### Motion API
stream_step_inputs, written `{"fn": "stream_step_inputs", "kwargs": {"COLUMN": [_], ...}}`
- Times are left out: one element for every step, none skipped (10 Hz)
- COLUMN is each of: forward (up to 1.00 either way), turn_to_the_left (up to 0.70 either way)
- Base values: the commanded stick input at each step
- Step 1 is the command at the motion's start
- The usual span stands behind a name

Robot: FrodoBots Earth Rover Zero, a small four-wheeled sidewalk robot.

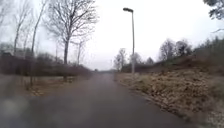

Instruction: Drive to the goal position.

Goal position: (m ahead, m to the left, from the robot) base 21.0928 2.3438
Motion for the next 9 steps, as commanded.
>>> {"fn": "stream_step_inputs", "kwargs": {"forward": [0.70, 0.70, 0.70, 0.70, 0.70, 0.70, 0.70, 0.70, 0.70], "turn_to_the_left": [0.00, 0.00, 0.00, 0.01, 0.13, 0.24, 0.28, 0.00, 0.00]}}
